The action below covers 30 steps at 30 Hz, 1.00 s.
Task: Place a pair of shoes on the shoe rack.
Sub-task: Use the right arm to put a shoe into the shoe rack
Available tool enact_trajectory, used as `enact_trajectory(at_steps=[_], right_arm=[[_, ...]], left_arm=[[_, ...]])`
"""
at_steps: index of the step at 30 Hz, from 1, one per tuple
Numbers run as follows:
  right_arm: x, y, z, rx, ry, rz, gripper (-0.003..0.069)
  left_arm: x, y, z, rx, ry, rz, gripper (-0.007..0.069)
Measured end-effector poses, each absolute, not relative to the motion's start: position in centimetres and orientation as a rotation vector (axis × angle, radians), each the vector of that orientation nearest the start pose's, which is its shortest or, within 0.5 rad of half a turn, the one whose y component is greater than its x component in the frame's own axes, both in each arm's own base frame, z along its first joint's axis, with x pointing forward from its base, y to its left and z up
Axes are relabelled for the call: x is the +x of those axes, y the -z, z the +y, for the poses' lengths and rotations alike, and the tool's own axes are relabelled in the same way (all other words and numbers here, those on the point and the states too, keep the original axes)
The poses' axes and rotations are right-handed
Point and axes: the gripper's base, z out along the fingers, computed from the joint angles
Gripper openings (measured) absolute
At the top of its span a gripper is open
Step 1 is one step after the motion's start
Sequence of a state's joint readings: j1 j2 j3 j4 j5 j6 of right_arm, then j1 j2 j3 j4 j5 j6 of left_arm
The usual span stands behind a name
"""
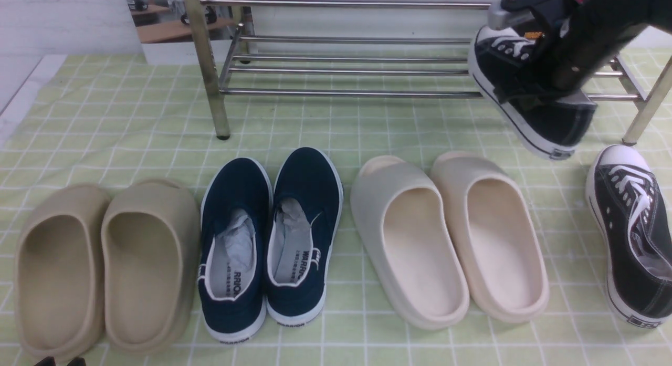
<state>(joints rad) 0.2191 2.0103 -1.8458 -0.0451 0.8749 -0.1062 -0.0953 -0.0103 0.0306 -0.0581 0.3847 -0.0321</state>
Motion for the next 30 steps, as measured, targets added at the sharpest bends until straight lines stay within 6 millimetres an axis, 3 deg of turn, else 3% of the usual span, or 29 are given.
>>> enact_trajectory(at_steps=[9,12,14,16,19,21,23,24,25,26,28,30], right_arm=[[51.4,-27.1,11.1,-0.388,0.005,2.391,0.0047],[52.1,-26.9,11.2,-0.361,-0.005,2.376,0.0104],[52.2,-27.4,11.3,-0.328,-0.020,2.363,0.0232],[52.0,-27.8,11.3,-0.311,-0.032,2.363,0.0305],[50.5,-29.8,11.1,-0.292,-0.065,2.387,0.0503],[49.3,-31.6,10.9,-0.287,-0.074,2.389,0.0582],[47.2,-34.8,10.4,-0.282,-0.077,2.366,0.0637],[45.6,-37.0,9.9,-0.276,-0.076,2.343,0.0650],[45.4,-37.1,9.8,-0.274,-0.072,2.346,0.0652],[43.4,-39.6,9.0,-0.261,-0.069,2.311,0.0650],[41.5,-41.1,7.6,-0.232,-0.058,2.291,0.0625],[40.4,-41.0,6.1,-0.201,-0.035,2.294,0.0564]], left_arm=[[5.2,-16.9,-0.7,0.023,0.145,1.890,0.0239],[5.2,-16.9,-0.7,0.023,0.145,1.890,0.0239],[5.2,-16.9,-0.7,0.023,0.145,1.890,0.0239],[5.2,-16.9,-0.7,0.023,0.145,1.890,0.0239],[5.2,-16.9,-0.7,0.023,0.146,1.890,0.0239],[5.2,-16.9,-0.7,0.023,0.146,1.890,0.0239],[5.2,-16.9,-0.7,0.023,0.146,1.890,0.0239],[5.2,-16.9,-0.7,0.023,0.146,1.890,0.0239],[5.2,-16.9,-0.7,0.023,0.146,1.890,0.0239],[5.2,-16.9,-0.7,0.023,0.146,1.890,0.0239],[5.2,-16.9,-0.7,0.023,0.146,1.890,0.0239],[5.2,-16.9,-0.7,0.023,0.146,1.890,0.0239]])
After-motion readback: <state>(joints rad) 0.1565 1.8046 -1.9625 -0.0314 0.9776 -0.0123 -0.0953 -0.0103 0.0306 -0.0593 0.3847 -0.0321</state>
